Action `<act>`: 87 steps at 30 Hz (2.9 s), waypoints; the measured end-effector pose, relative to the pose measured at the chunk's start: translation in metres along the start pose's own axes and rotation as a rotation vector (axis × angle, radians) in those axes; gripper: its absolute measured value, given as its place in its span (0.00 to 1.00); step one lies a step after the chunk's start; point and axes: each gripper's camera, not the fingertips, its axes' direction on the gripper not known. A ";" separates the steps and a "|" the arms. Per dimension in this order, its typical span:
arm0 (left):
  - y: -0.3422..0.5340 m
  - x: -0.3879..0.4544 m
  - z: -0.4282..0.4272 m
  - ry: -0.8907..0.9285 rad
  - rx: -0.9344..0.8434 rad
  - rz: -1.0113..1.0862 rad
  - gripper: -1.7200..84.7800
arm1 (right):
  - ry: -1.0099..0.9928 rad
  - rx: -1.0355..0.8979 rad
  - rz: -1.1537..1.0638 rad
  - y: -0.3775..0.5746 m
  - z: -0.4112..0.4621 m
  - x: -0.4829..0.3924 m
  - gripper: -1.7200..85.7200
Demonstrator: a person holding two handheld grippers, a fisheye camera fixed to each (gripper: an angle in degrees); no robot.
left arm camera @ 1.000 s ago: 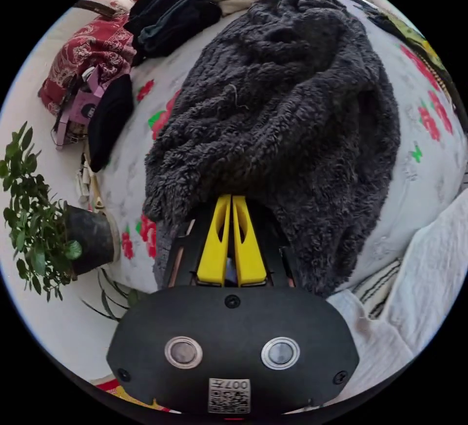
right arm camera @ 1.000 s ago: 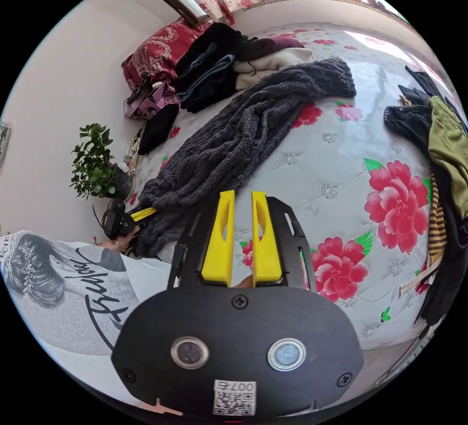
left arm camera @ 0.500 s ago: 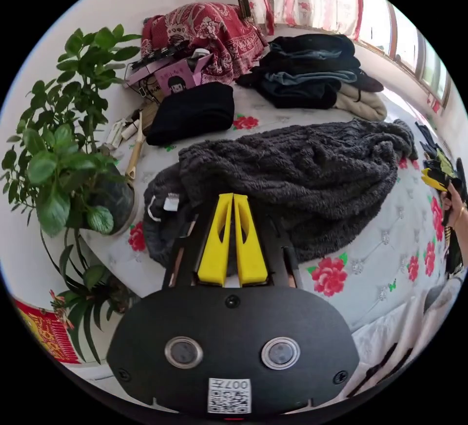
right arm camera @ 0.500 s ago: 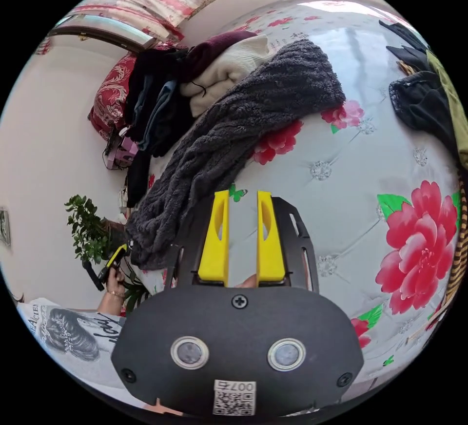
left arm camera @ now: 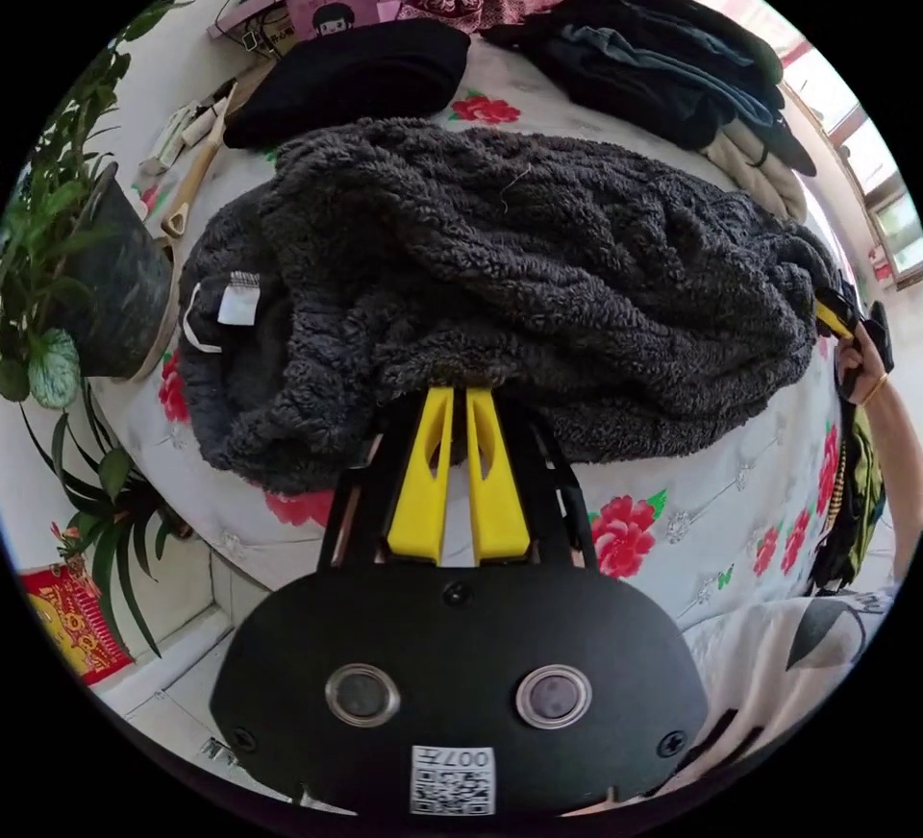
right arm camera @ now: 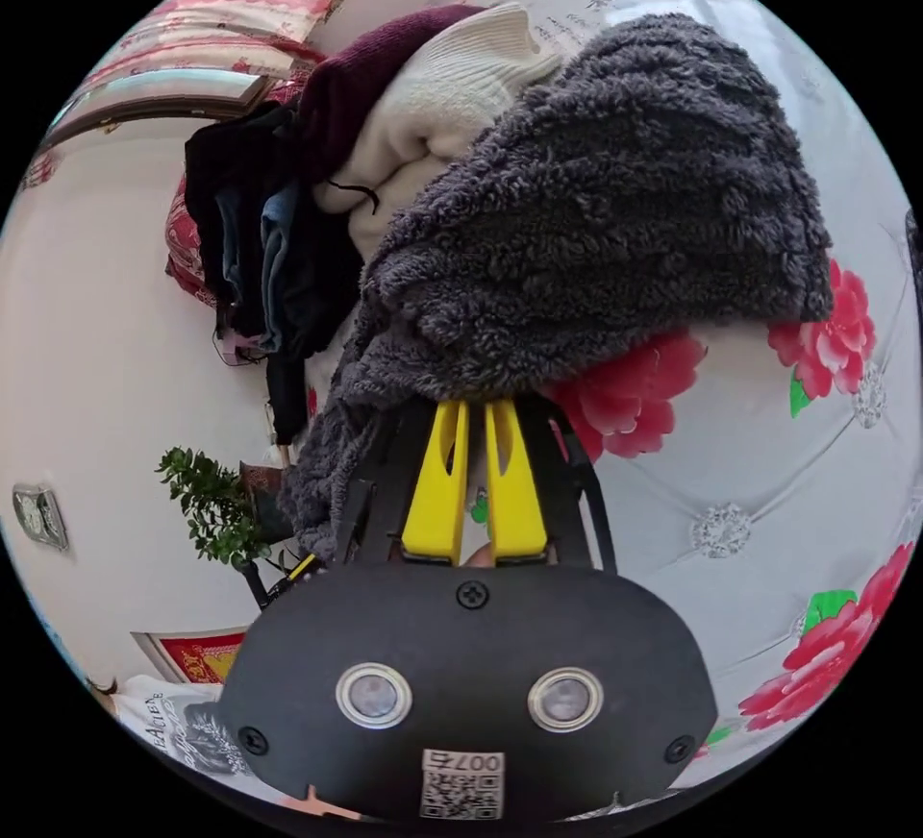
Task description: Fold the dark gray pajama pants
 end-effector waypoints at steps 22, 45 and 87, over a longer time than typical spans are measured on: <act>0.143 -0.068 -0.104 -0.045 -0.077 0.230 0.01 | 0.221 0.033 0.075 0.381 -0.262 0.048 0.09; 0.150 -0.064 -0.109 0.157 -0.032 0.205 0.03 | 0.384 0.634 -0.291 0.424 -0.503 -0.079 0.03; 0.093 -0.034 -0.115 -0.300 -0.151 0.081 0.01 | 0.827 0.257 0.061 0.388 -0.346 0.070 0.07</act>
